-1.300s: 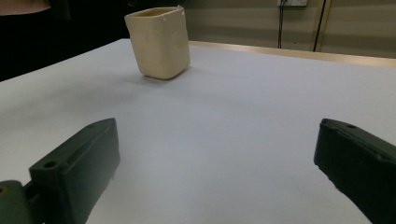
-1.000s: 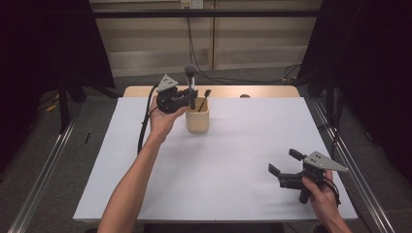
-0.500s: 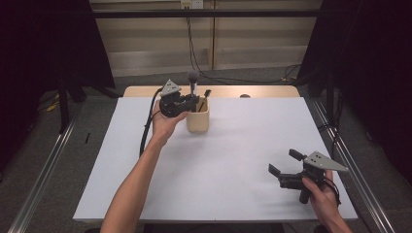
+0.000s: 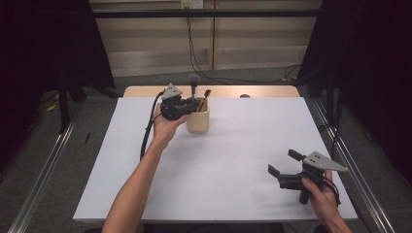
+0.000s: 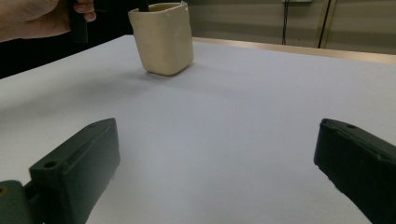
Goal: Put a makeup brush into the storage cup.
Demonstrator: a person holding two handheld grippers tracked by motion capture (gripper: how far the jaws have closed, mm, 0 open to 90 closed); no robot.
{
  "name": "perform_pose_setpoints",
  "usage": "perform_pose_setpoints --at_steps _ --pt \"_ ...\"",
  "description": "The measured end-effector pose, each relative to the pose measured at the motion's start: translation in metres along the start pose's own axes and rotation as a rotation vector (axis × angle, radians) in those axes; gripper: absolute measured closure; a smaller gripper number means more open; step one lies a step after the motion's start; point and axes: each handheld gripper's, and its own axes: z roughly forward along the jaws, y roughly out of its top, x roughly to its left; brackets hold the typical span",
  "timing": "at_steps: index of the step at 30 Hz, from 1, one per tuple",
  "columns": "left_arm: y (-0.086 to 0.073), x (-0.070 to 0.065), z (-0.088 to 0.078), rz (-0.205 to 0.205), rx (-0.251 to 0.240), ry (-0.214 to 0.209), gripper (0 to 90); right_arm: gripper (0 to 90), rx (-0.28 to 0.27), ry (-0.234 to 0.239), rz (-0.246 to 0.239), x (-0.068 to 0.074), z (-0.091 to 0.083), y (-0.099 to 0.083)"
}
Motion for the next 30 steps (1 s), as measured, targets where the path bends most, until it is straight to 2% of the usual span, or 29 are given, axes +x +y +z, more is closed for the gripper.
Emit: perform_pose_setpoints --at_steps 7,10,18,22,24,30 --pt "-0.0089 0.0053 0.0007 -0.025 0.020 0.019 74.6 0.0 -0.002 -0.001 -0.002 -0.0004 0.0000 -0.0001" --pt "-0.0094 0.0051 -0.0006 -0.020 0.038 0.017 74.5 0.0 -0.002 -0.003 0.004 -0.0001 -0.0002 0.0000" --pt "-0.0093 0.0028 -0.0001 -0.030 0.035 0.034 73.9 0.0 -0.003 -0.009 0.001 0.0005 -0.0001 0.0002" --pt "-0.0082 0.0021 -0.0011 -0.029 0.020 0.042 65.1 0.0 -0.008 -0.011 0.006 0.0005 0.0000 0.0003" --pt "-0.0082 0.0015 -0.0016 -0.024 0.019 0.052 57.7 0.0 -0.008 -0.008 0.003 0.0006 -0.0003 0.0003" --pt "-0.0106 0.0037 -0.0054 -0.037 0.001 0.056 44.3 0.0 -0.013 -0.009 0.003 0.0007 -0.0004 0.0007"
